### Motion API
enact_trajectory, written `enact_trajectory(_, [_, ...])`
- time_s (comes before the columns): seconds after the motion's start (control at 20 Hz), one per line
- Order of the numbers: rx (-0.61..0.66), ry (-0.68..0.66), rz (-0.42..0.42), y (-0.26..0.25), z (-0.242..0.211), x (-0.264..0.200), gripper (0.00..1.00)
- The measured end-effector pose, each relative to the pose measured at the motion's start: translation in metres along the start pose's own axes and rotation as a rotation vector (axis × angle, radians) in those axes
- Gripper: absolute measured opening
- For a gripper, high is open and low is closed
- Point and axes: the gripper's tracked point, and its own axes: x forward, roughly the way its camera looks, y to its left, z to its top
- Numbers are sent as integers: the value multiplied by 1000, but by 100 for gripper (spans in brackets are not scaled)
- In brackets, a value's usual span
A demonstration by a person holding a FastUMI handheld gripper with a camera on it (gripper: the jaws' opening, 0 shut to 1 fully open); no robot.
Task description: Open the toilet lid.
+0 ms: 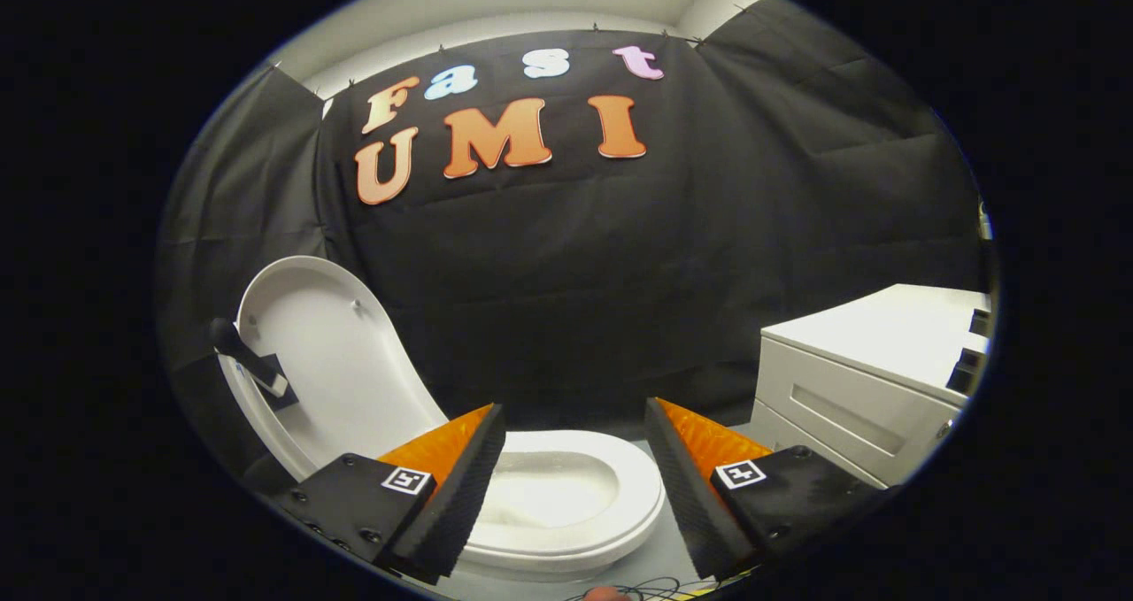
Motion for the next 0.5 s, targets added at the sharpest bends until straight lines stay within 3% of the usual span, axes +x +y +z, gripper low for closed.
enact_trajectory(0.15, [-36, -87, -11, -3, 19, -6, 100])
enact_trajectory(0.5, [-52, -72, 16, 10, 10, -7, 100])
